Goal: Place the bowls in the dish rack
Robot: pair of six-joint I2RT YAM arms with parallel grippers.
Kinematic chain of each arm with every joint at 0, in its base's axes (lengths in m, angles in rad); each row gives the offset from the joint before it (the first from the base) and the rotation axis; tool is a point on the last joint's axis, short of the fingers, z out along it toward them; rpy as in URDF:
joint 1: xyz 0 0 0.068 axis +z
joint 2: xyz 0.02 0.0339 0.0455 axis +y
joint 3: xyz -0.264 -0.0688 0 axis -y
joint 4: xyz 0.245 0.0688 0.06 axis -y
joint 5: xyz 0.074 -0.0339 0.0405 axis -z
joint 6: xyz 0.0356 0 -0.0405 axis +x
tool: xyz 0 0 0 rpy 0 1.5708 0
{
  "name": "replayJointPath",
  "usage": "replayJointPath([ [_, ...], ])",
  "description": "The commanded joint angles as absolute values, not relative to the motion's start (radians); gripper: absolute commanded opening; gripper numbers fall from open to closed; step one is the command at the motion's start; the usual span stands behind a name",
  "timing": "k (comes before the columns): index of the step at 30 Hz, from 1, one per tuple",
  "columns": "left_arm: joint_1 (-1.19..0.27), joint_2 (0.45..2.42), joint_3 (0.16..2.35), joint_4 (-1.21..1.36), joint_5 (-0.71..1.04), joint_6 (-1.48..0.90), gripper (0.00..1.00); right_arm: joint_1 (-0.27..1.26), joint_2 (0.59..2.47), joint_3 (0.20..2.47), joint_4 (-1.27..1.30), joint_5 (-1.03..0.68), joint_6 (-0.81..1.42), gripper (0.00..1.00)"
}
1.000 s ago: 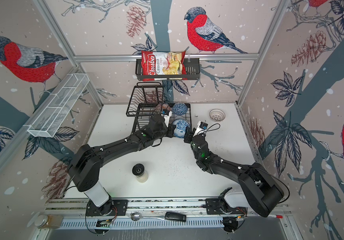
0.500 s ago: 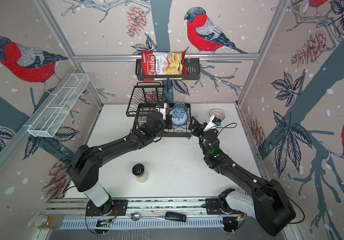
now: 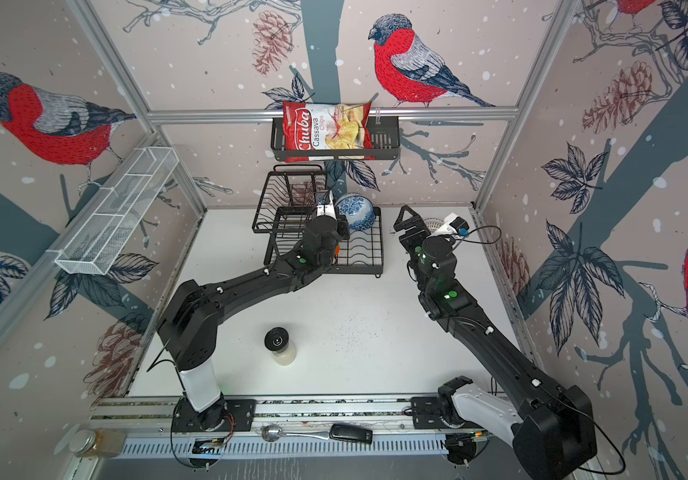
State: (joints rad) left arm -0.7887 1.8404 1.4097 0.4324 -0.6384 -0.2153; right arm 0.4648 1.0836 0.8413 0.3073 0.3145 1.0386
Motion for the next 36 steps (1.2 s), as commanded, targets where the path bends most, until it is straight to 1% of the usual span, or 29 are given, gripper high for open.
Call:
replayJointPath([
  [1,-0.793,1.846,1.418,0.637,-0.732,-0.119,0.00,0.463,1.111,0.872,0.374,0.175,1.181,1.00],
  [3,-0.798,1.840,1.387,0.706,-0.744,-0.082,0.00,0.463,1.136,0.894,0.405,0.125,1.226,1.00],
  [5,-0.810,1.838,1.347,0.819,-0.754,0.000,0.00,0.463,1.163,0.912,0.439,0.083,1.278,1.00],
  [8,-0.830,1.853,1.326,0.923,-0.794,0.095,0.00,0.466,1.201,0.923,0.518,0.024,1.347,1.00],
  [13,-0.840,1.857,1.307,0.969,-0.797,0.115,0.00,0.487,1.273,0.960,0.577,-0.036,1.434,0.99],
  [21,-0.866,1.896,1.307,1.072,-0.830,0.236,0.00,0.519,1.383,0.960,0.761,-0.099,1.585,0.91],
  [24,-0.873,1.899,1.299,1.092,-0.831,0.252,0.00,0.528,1.436,0.971,0.849,-0.128,1.643,0.87],
  [27,-0.879,1.899,1.289,1.132,-0.840,0.286,0.00,0.535,1.470,0.999,0.871,-0.135,1.667,0.82],
  [32,-0.886,1.892,1.272,1.172,-0.851,0.315,0.00,0.543,1.501,1.030,0.873,-0.105,1.693,0.66],
  [36,-0.888,1.874,1.239,1.210,-0.856,0.316,0.00,0.543,1.538,1.031,0.927,-0.099,1.749,0.56],
])
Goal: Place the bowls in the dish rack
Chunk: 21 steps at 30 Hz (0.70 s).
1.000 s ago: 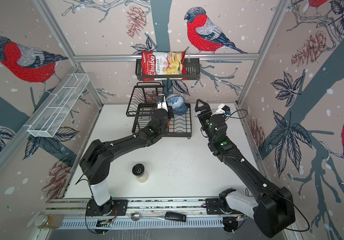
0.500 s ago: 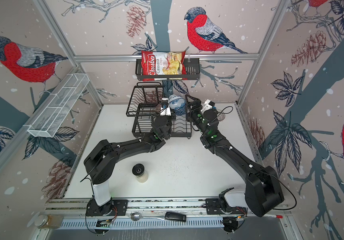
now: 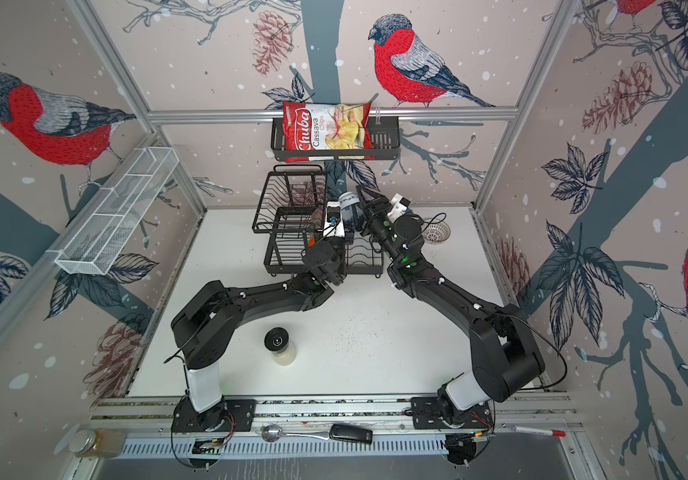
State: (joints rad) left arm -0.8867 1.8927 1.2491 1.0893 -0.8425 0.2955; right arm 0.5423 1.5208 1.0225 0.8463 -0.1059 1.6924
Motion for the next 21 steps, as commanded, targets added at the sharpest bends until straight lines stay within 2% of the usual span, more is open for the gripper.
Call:
replayJointPath([
  [1,-0.889,1.872,1.232,1.221,-0.859,0.321,0.00,0.543,1.549,1.031,0.939,-0.102,1.760,0.54],
  [14,-0.908,1.856,1.186,1.286,-0.905,0.355,0.00,0.558,1.594,1.025,0.997,-0.105,1.793,0.14],
  [21,-0.919,1.847,1.199,1.225,-0.908,0.313,0.00,0.559,1.569,0.998,1.007,-0.093,1.765,0.04],
])
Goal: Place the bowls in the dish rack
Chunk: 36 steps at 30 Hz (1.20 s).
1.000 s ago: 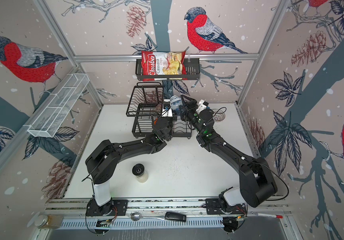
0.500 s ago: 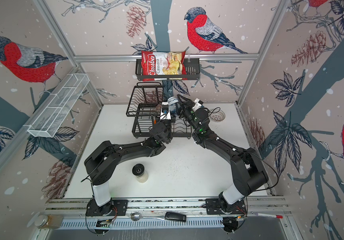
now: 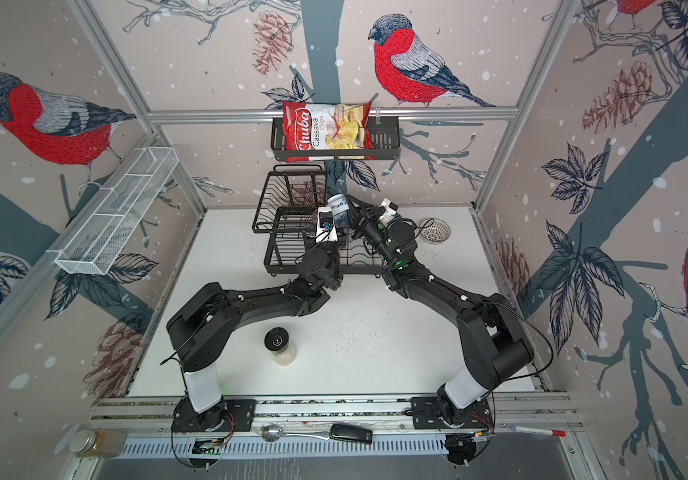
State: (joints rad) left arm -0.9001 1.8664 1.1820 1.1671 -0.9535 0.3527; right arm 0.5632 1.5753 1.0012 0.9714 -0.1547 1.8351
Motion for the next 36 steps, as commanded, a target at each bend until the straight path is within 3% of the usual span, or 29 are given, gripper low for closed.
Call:
replayJointPath([
  [1,-0.919,1.841,1.206,1.201,-0.908,0.296,0.00,0.559,1.564,0.994,1.008,-0.094,1.761,0.02],
  [8,-0.920,1.810,1.220,1.100,-0.874,0.228,0.00,0.557,1.548,0.980,1.060,-0.099,1.726,0.01],
  [13,-0.920,1.790,1.211,1.062,-0.864,0.190,0.13,0.560,1.552,0.956,1.155,-0.098,1.721,0.00],
  [36,-0.920,1.698,1.165,0.841,-0.754,0.065,0.48,0.571,1.514,0.926,1.201,-0.087,1.612,0.00],
])
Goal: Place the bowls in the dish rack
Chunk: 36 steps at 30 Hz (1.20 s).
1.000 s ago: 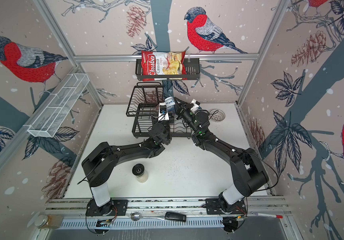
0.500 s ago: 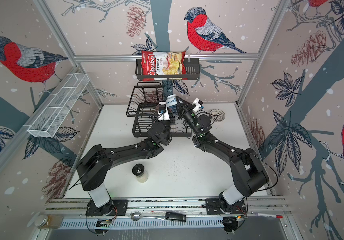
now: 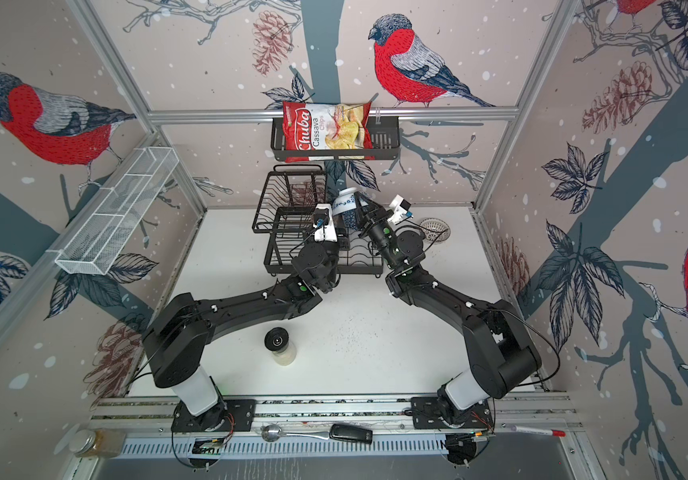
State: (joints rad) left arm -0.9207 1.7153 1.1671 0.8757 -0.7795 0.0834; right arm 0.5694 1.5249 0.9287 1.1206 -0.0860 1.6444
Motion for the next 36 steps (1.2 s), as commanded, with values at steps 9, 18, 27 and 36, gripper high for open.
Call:
replayJointPath([
  [9,-0.901,1.600,1.114,0.699,-0.640,0.011,0.60,0.565,1.515,0.912,1.240,-0.087,1.544,0.00],
  [18,-0.833,1.537,1.191,0.373,-0.428,-0.054,0.98,0.533,1.516,0.916,1.239,-0.104,1.459,0.00],
  [27,-0.781,1.550,1.301,0.107,-0.312,-0.085,0.98,0.467,1.601,0.940,1.270,-0.121,1.360,0.00],
  [36,-0.774,1.595,1.378,-0.011,-0.186,0.024,0.98,0.370,1.918,1.030,1.568,-0.172,1.594,0.00],
])
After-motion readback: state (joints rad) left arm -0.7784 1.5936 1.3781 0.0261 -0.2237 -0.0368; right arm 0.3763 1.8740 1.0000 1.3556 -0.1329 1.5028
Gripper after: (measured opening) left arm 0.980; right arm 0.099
